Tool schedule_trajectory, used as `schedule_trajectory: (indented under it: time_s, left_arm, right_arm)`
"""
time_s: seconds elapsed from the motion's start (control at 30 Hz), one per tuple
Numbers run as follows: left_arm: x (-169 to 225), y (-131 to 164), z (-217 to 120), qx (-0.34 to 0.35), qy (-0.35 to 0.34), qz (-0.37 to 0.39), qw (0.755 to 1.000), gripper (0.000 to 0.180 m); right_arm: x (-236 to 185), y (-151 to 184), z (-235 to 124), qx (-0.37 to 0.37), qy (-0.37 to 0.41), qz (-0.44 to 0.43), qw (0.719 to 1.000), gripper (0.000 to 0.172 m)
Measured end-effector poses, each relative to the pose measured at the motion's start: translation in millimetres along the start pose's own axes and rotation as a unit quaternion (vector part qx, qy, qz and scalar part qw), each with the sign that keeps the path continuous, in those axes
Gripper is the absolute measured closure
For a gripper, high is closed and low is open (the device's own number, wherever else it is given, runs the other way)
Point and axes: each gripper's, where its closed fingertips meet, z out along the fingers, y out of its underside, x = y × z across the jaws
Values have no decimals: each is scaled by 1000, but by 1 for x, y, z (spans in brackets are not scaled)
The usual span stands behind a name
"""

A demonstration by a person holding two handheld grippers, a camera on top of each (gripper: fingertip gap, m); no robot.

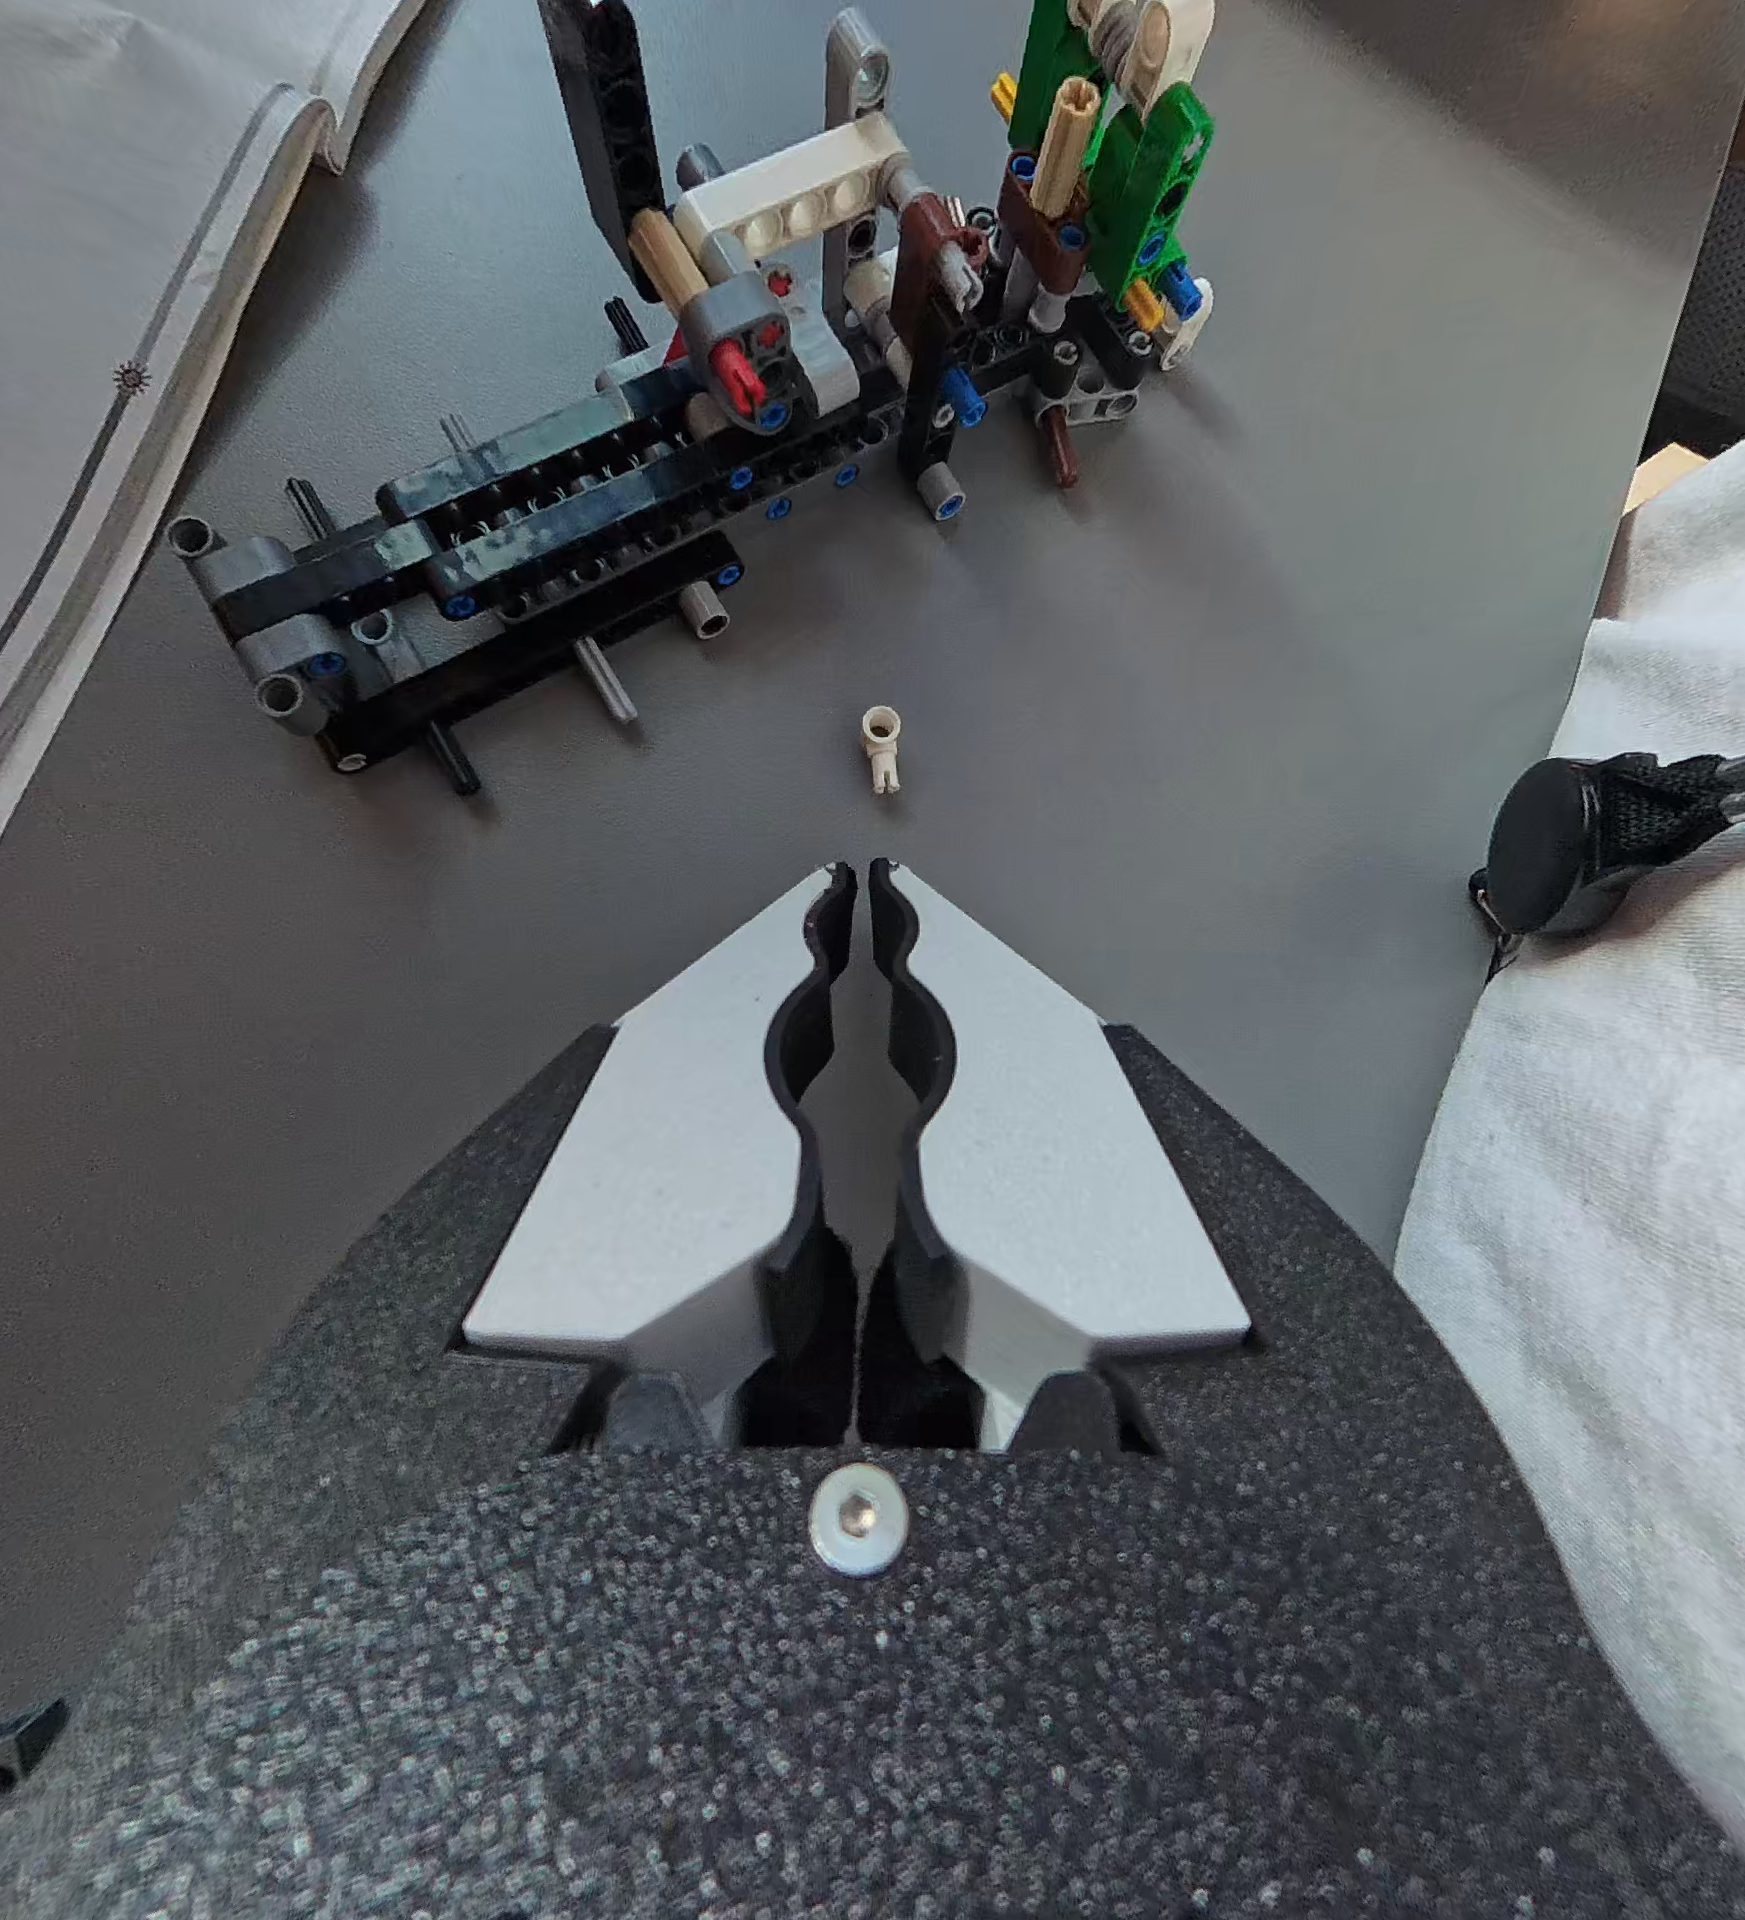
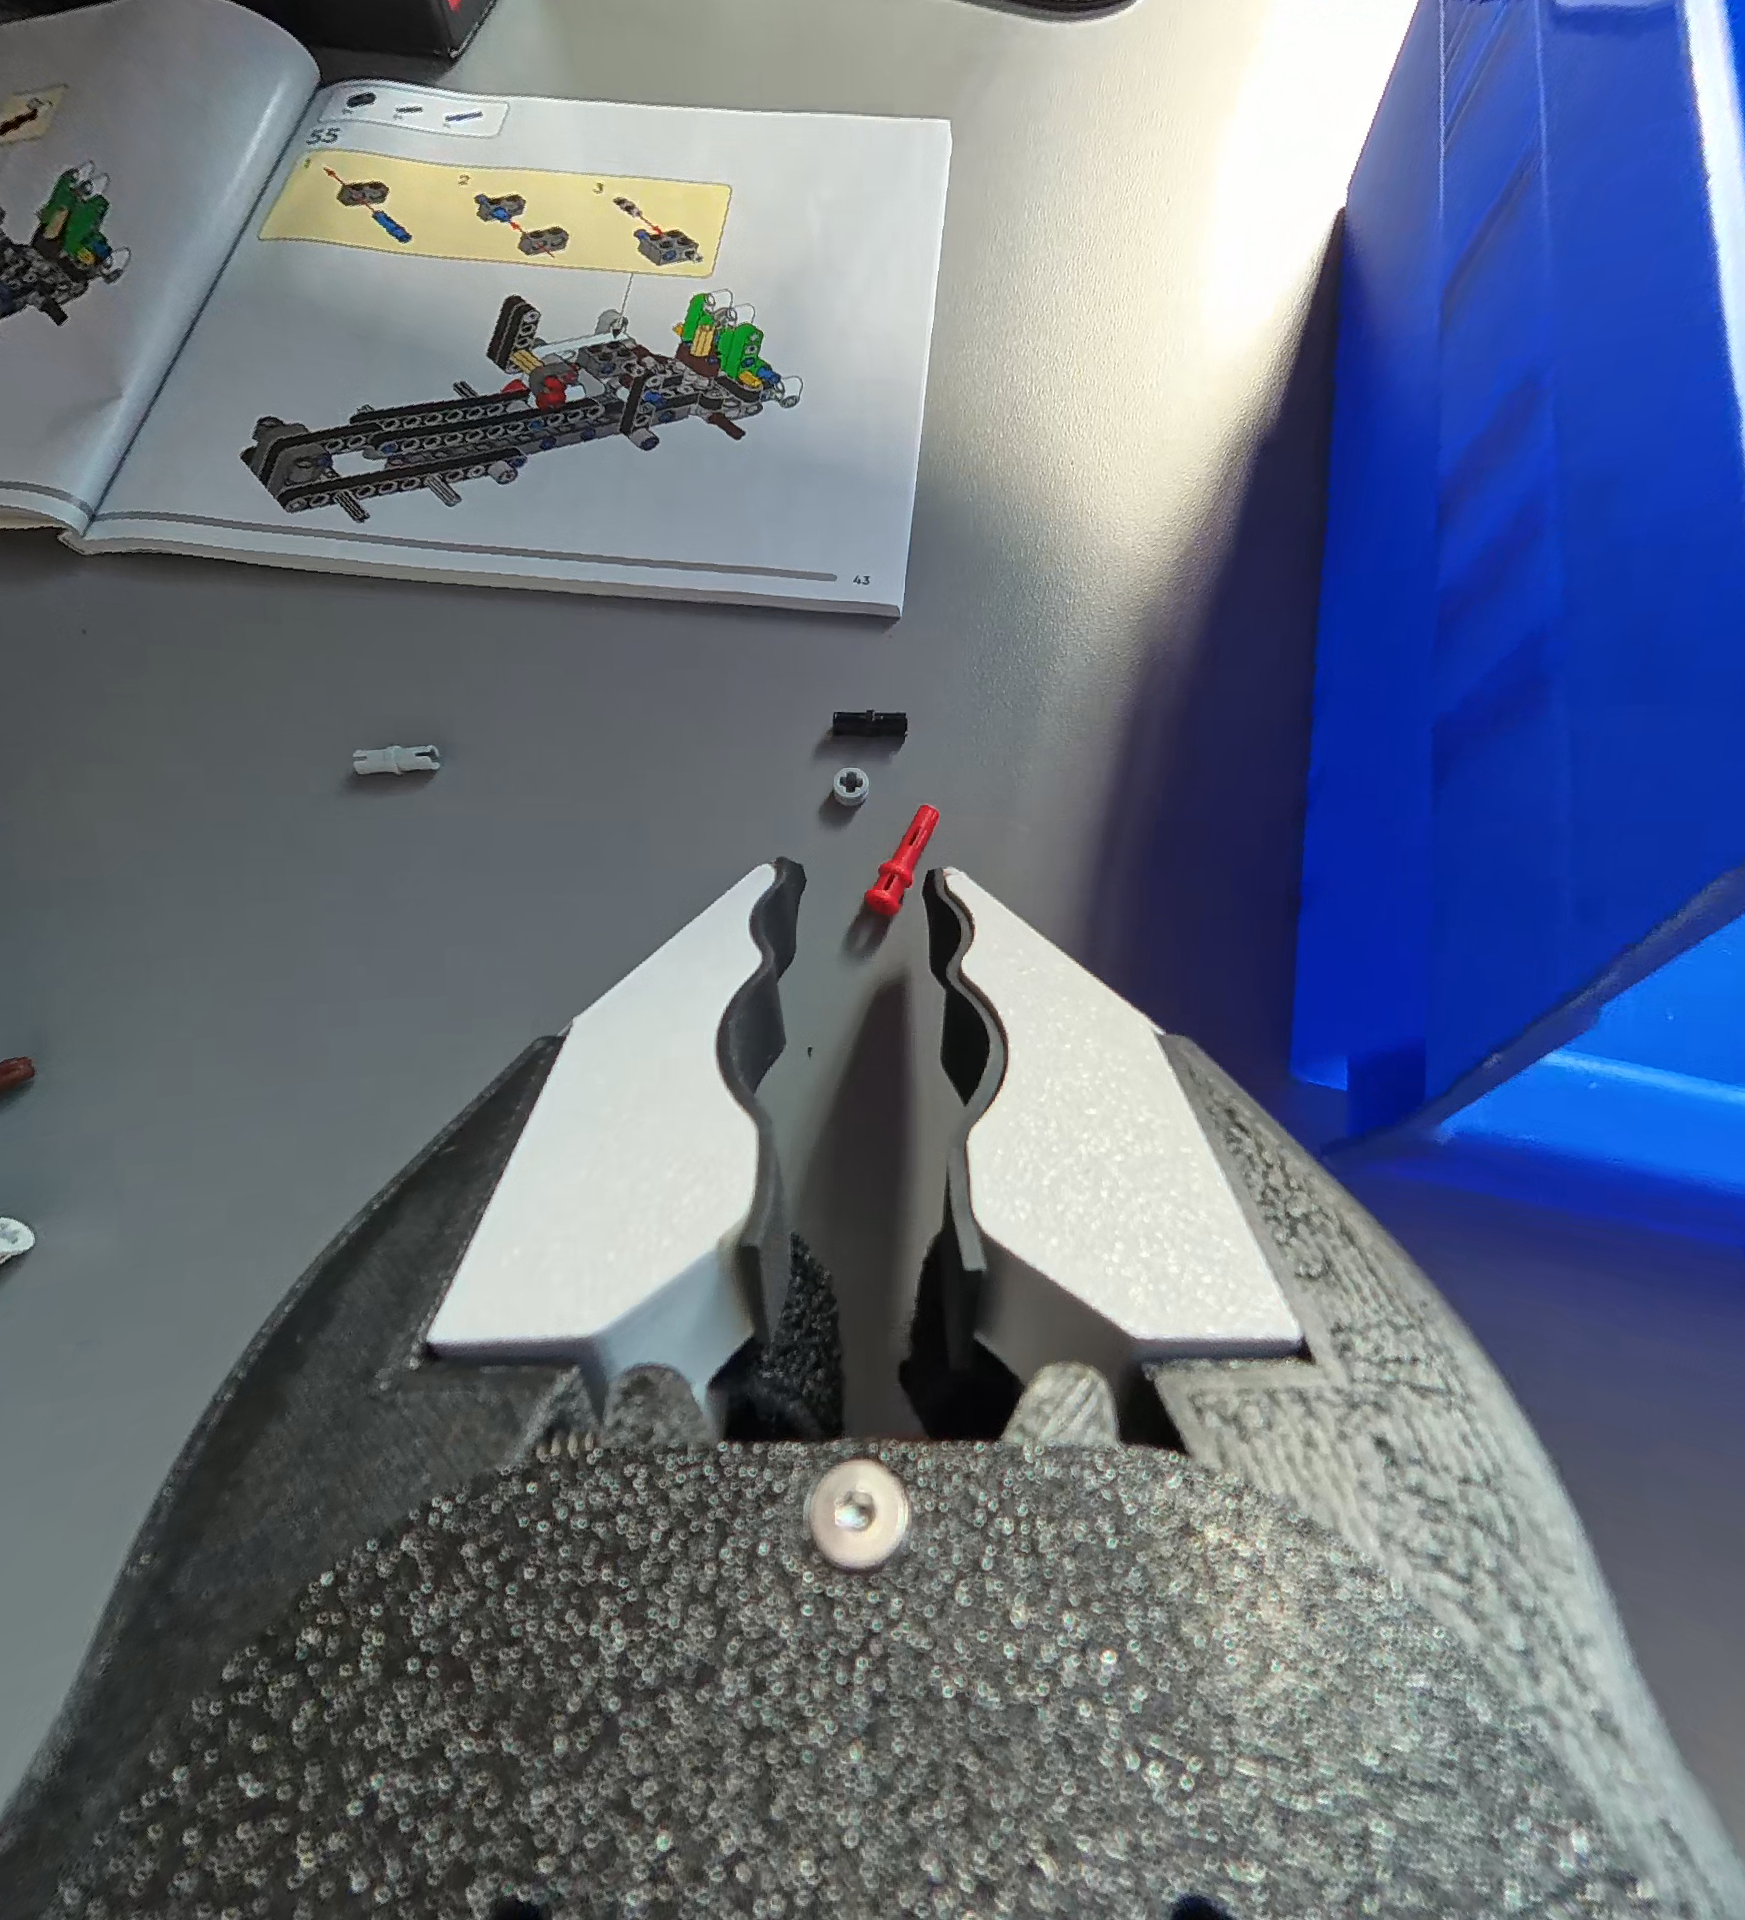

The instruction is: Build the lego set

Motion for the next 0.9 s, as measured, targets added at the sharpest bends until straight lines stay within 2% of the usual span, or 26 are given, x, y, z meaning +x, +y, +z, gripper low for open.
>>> schedule_trajectory:
  time_s: [0.03,0.33,0.43,0.5,0.6,0.67,0.73,0.9]
  left_arm:
    - [-1,1,0,0,-1,-1,1000,179]
    - [-3,2,-1,6,-4,-7,1000,179]
    - [-5,2,-3,7,-7,-7,1000,179]
    - [-6,2,-4,8,-8,-7,1000,179]
    - [-6,1,-5,11,-9,-6,1000,178]
    - [-7,0,-8,16,-11,-5,1000,178]
    - [-7,-2,-11,24,-14,-5,1000,177]
    - [-8,-9,-16,47,-23,-4,999,174]
  right_arm:
    - [0,1,0,-2,1,1,1000,148]
    - [5,6,4,-25,13,13,1000,150]
    - [8,7,5,-33,21,15,999,155]
    - [9,8,5,-34,26,15,999,165]
    - [7,6,3,-28,21,11,999,166]
    - [4,-1,-3,-3,19,5,1000,166]
    - [-13,-16,-15,39,-16,-4,999,166]
    - [-86,-63,-68,147,-125,-95,977,166]
